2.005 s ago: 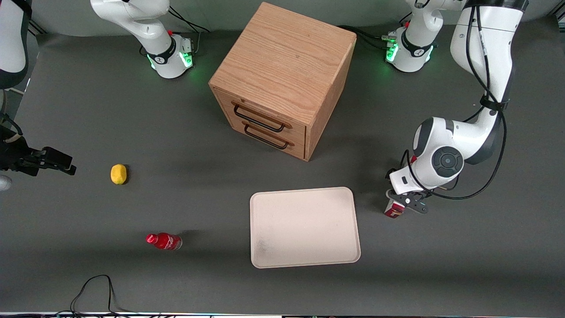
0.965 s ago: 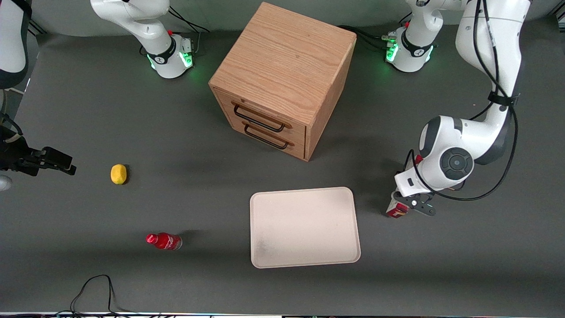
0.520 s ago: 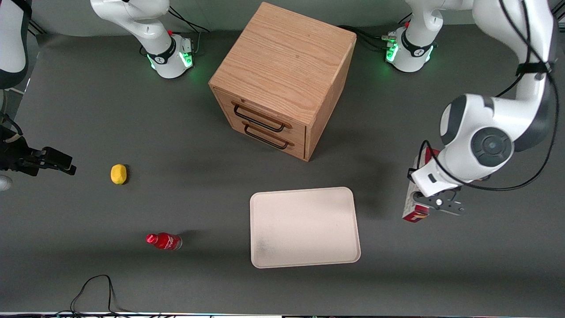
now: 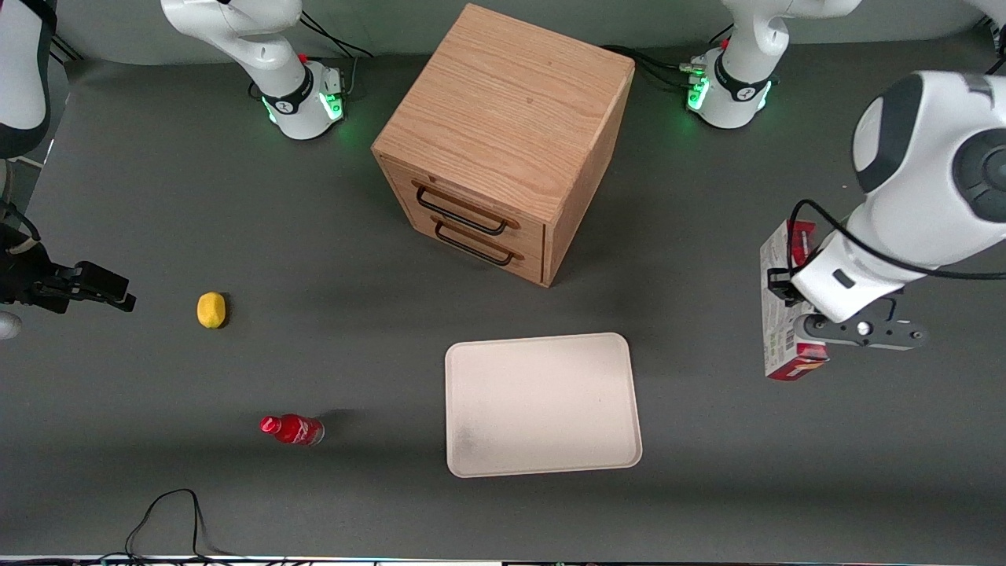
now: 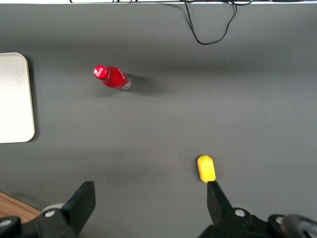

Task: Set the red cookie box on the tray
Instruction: 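Lift the cookie box upright with the left gripper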

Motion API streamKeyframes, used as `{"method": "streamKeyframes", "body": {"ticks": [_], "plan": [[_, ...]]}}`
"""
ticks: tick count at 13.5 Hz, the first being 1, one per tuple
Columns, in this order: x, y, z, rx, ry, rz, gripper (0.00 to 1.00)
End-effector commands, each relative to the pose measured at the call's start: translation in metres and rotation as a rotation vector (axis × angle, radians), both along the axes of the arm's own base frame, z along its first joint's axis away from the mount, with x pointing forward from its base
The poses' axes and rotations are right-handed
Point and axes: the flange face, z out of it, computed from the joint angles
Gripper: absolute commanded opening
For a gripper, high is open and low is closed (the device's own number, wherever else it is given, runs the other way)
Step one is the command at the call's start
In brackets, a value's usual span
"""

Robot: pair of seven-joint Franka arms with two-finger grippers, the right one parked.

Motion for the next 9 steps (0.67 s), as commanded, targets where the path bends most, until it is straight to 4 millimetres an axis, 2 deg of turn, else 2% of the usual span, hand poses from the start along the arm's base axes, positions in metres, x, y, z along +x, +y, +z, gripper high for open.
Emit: {"method": "streamKeyframes", "body": {"ticks": [1, 3, 7, 9], "plan": [[-0.0073, 0.0091, 0.045, -0.036, -0.009, 0.073, 0.0], [-0.0085, 0.0107, 0.0534, -0.041, -0.013, 0.092, 0.0], [-0.007, 0.0129, 0.0517, -0.039, -0.013, 0.101, 0.0], [-0.0064, 0.0069, 0.0493, -0.039, -0.013, 0.095, 0.0]]}}
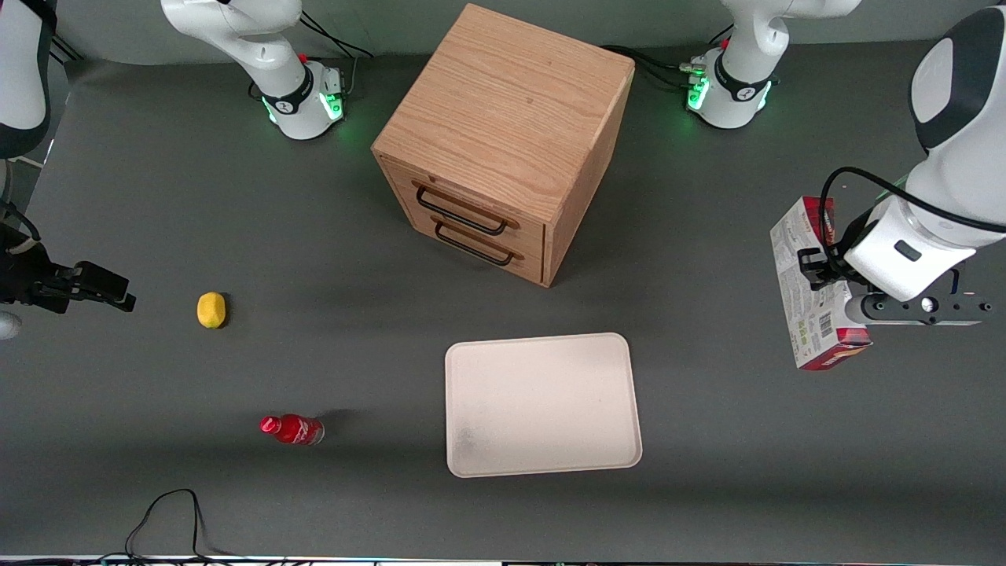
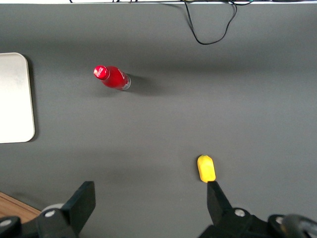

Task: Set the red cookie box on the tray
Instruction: 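Lift the cookie box upright with the left gripper, then carry the held cookie box over the cream tray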

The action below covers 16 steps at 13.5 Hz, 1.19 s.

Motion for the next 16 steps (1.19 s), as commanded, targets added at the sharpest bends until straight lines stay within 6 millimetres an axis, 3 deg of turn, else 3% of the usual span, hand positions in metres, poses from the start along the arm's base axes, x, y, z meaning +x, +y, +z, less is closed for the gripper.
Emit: {"method": "streamKeyframes", "body": {"ticks": [1, 4, 9, 16], "plan": [[0.0, -0.009, 0.003, -0.012, 0.003, 0.015, 0.0], [0.017, -0.04, -0.01, -0.011, 0.002, 0.061, 0.0], [0.048, -0.112, -0.04, -0.013, -0.013, 0.152, 0.0], [0.048, -0.204, -0.064, -0.032, -0.053, 0.202, 0.0]]}}
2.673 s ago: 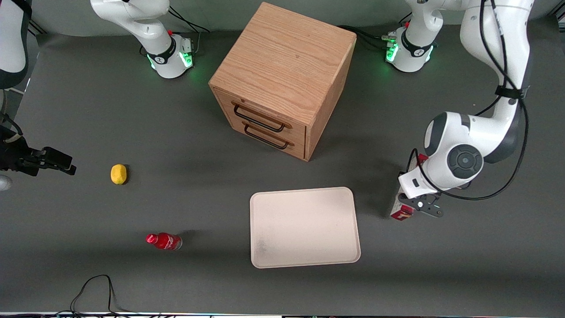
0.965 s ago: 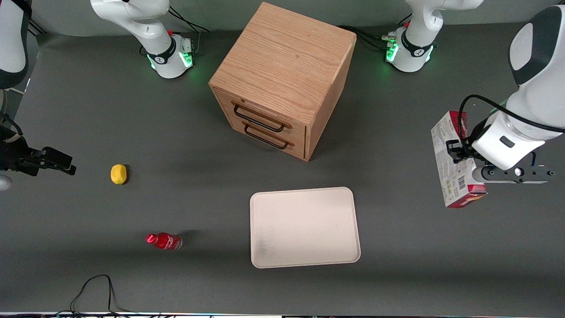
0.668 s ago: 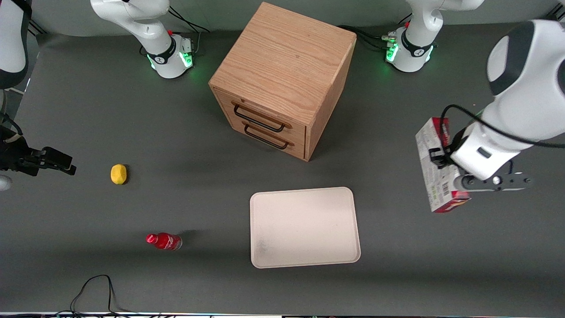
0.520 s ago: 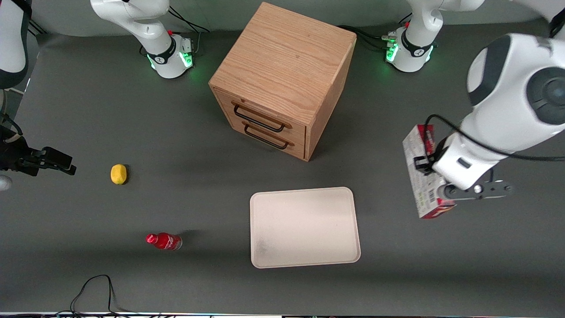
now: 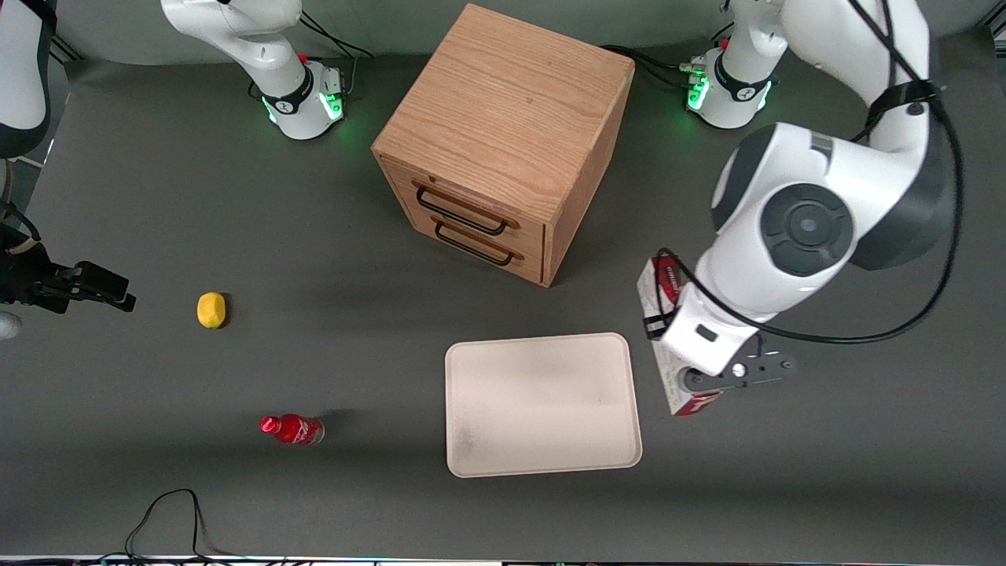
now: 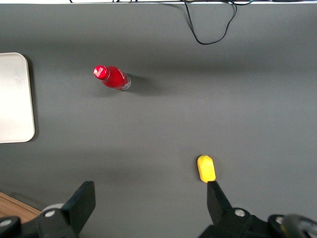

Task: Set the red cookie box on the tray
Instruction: 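Carry the held cookie box over the cream tray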

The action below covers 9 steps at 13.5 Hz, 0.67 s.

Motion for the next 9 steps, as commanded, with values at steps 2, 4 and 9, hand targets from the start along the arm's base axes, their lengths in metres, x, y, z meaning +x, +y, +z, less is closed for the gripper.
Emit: {"method": "streamKeyframes", "body": {"ticks": [2, 4, 9], "plan": [[-0.002, -0.028, 0.007, -0.014, -0.031, 0.02, 0.0], [-0.001, -0.028, 0.004, -0.016, -0.03, 0.02, 0.0], [0.018, -0.04, -0.068, -0.011, -0.005, 0.014, 0.0]]}}
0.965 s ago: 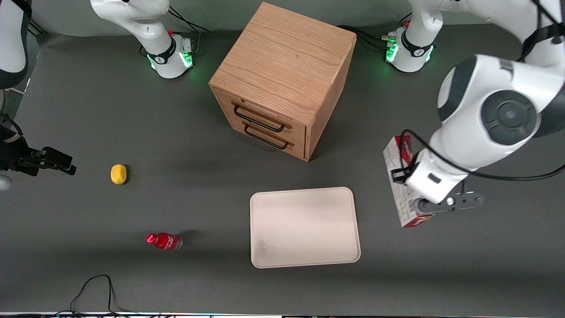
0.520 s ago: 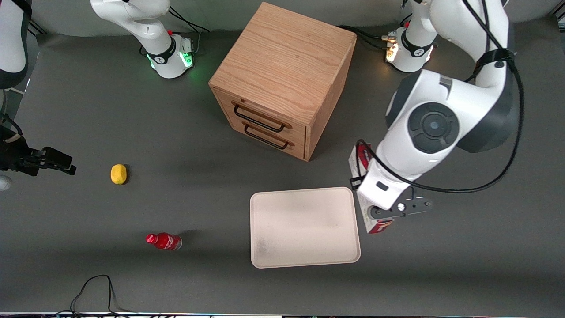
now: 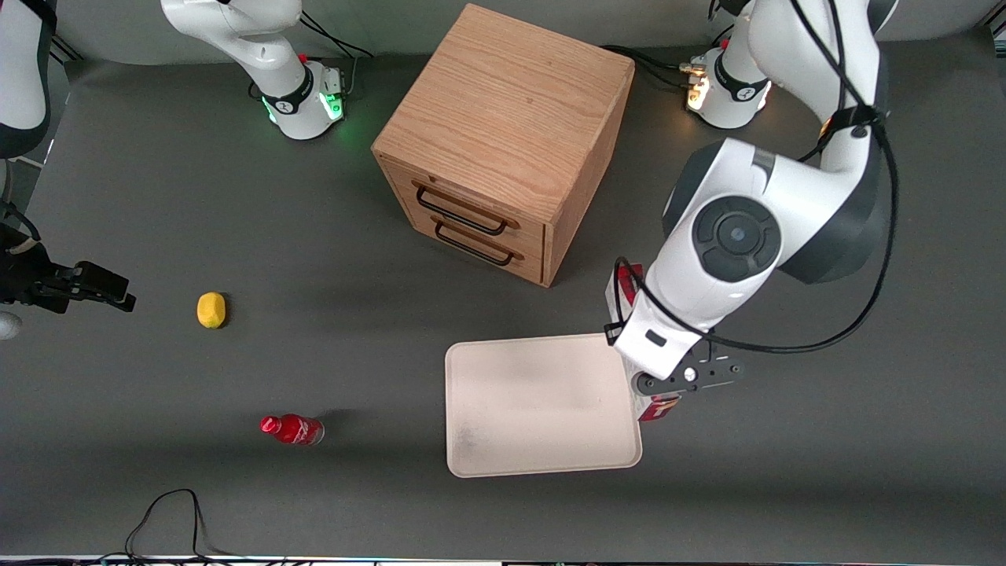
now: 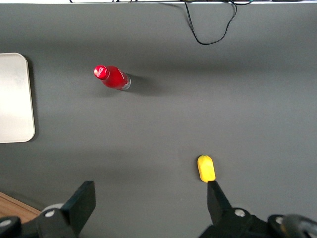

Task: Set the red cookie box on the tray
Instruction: 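Carry the held cookie box over the cream tray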

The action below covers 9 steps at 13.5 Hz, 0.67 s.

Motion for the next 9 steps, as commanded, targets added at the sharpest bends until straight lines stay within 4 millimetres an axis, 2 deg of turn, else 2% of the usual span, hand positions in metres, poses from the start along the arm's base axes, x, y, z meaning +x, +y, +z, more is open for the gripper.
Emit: {"method": "streamKeyframes", "body": {"ticks": [1, 5, 9], "plan": [[0.011, -0.007, -0.042, -0.001, 0.009, 0.012, 0.0], [0.019, -0.008, -0.113, 0.009, 0.021, 0.01, 0.0], [0.022, -0.009, -0.164, 0.018, 0.024, 0.007, 0.0]]}}
